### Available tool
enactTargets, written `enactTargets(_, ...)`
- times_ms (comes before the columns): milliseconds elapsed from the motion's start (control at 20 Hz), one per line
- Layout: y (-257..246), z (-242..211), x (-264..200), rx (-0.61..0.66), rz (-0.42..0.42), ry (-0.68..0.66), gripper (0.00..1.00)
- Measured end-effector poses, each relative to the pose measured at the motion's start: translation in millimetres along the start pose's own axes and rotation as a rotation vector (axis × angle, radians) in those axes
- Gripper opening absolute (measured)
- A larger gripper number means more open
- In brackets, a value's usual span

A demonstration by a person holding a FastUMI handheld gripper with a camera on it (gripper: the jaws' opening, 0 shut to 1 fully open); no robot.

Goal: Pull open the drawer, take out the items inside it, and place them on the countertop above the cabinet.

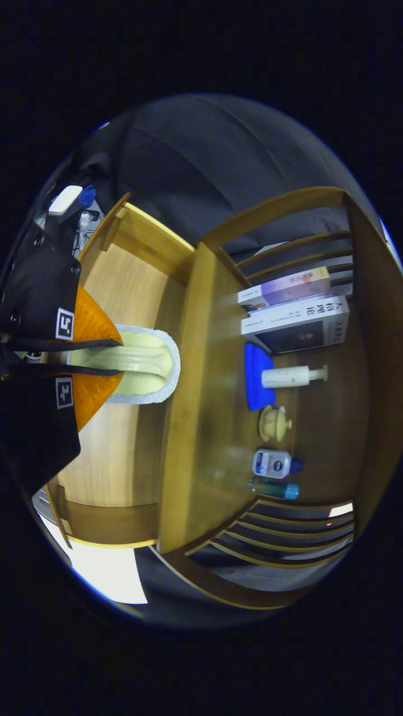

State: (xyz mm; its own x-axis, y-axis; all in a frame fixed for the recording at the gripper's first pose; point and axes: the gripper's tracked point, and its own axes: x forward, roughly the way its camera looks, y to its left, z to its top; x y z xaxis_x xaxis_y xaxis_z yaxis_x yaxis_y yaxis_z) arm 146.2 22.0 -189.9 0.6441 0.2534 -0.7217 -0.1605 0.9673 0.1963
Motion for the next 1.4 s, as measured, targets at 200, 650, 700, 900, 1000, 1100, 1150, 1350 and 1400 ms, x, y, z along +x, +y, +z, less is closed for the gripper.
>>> enactTargets(200,-5,26,4,-0.005,-0.011,-0.037,0.1)
enactTargets(650,-33,112,30,0.042,-0.048,-0.125,0.1)
enactTargets(700,-37,120,35,0.055,-0.054,-0.128,0.1)
enactTargets(900,-48,138,53,0.111,-0.06,-0.127,0.1)
enactTargets(1000,-50,141,66,0.135,-0.056,-0.116,0.1)
enactTargets(1100,-53,139,77,0.163,-0.055,-0.095,0.1)
enactTargets(1150,-56,138,83,0.172,-0.063,-0.08,0.1)
enactTargets(1350,-63,134,100,0.189,-0.083,-0.049,0.13)
enactTargets(1400,-60,133,104,0.202,-0.073,-0.036,0.13)
